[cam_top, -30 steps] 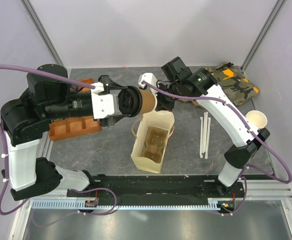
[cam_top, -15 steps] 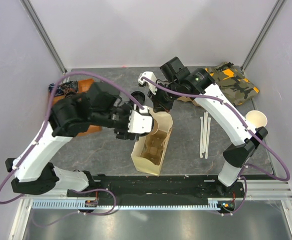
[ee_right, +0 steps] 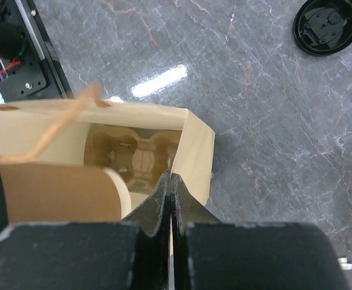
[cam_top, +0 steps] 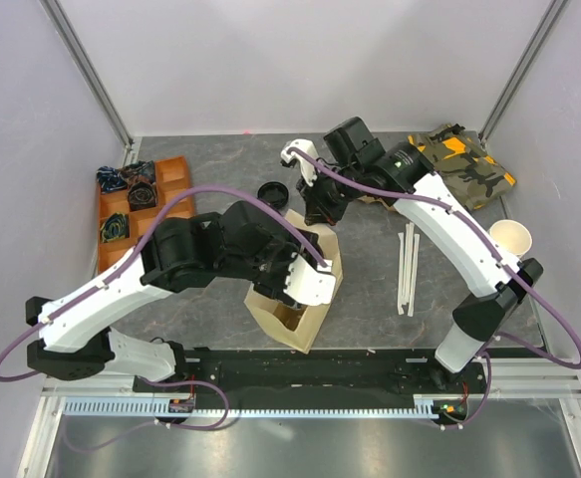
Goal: Pack the takeout coffee
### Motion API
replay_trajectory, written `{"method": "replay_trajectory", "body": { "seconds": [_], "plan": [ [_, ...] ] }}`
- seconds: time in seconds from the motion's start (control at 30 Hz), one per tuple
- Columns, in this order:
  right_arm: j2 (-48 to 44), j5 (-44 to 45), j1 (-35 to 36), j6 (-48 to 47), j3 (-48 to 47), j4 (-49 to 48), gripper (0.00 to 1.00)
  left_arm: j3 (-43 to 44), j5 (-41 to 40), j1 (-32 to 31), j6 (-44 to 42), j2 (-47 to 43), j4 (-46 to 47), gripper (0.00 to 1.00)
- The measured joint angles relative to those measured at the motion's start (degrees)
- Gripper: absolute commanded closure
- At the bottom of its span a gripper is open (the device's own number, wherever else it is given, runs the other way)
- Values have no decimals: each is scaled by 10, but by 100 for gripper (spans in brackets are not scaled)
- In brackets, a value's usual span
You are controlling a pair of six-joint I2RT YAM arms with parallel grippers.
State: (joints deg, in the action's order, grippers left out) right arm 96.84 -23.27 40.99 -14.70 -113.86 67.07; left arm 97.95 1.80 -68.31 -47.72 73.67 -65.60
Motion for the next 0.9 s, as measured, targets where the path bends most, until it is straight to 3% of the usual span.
{"method": "replay_trajectory", "body": {
  "seconds": [0.17, 0.43, 0.9],
  "plan": [
    [-35, 4, 0, 18, 47, -42, 100, 16, 0, -9, -2, 21, 1, 77],
    [-158, -9, 0, 18, 171, -120, 100, -91, -3, -9, -4, 6, 34, 77],
    [-170, -17, 0, 28, 233, -172, 100, -217, -50, -12, -19, -8, 143, 78]
  ]
}}
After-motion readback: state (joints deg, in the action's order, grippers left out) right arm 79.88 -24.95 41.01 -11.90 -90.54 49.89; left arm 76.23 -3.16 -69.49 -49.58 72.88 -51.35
